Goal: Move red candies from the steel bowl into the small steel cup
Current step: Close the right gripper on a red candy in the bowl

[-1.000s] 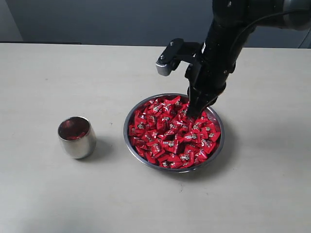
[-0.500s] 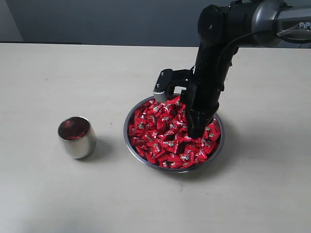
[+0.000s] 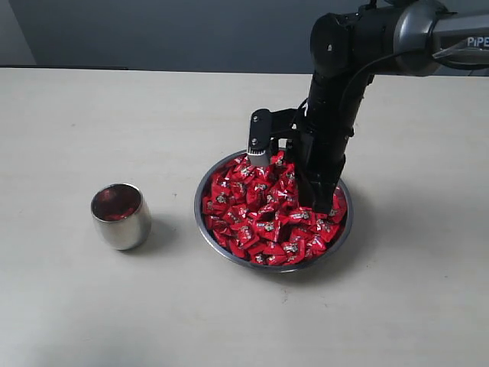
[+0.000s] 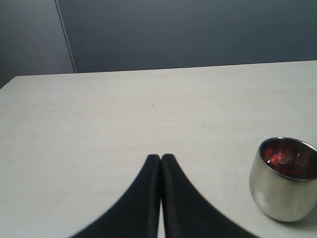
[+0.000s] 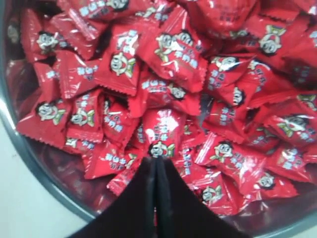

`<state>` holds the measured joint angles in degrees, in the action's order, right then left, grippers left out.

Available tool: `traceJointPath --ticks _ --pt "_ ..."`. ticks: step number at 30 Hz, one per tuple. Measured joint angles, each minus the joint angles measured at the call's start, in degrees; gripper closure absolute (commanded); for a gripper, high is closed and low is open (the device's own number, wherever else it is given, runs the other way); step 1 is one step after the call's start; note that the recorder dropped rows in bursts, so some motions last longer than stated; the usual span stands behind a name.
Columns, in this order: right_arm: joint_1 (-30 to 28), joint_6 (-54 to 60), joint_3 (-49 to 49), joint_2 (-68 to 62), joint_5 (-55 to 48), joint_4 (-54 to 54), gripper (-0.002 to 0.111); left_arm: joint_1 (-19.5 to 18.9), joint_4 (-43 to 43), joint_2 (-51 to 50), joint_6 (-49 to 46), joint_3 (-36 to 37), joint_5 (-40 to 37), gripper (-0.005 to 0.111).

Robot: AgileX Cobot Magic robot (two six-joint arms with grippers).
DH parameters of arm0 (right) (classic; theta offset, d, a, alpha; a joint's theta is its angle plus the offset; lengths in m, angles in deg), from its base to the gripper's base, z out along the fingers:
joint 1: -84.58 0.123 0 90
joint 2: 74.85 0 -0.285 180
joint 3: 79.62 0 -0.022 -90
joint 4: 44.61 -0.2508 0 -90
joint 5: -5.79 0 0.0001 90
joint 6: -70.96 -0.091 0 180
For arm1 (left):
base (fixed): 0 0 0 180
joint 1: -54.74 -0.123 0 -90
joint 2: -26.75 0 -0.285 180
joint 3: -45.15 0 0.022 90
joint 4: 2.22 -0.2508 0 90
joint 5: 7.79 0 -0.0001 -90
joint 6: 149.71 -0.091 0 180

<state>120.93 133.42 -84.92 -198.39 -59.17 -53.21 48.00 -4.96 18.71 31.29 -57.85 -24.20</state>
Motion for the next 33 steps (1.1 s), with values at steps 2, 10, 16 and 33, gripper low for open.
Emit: traceJointPath --ticks 2,10,16,33 --pt "0.0 0.0 0.0 0.0 1.2 0.3 0.109 0.0 0.0 0.0 0.0 0.0 0.0 0.106" --pt "0.0 0.2 0.0 -3.1 2.2 1.0 0.109 0.0 0.0 0.0 0.0 0.0 0.0 0.106" --pt "0.0 0.2 -0.3 -3.6 1.7 0.1 0.109 0.0 0.0 0.0 0.0 0.0 0.0 0.106" --pt "2.5 -4.4 -0.3 -3.6 -0.5 -0.6 0.109 0.0 0.0 0.0 0.0 0.0 0.0 0.106"
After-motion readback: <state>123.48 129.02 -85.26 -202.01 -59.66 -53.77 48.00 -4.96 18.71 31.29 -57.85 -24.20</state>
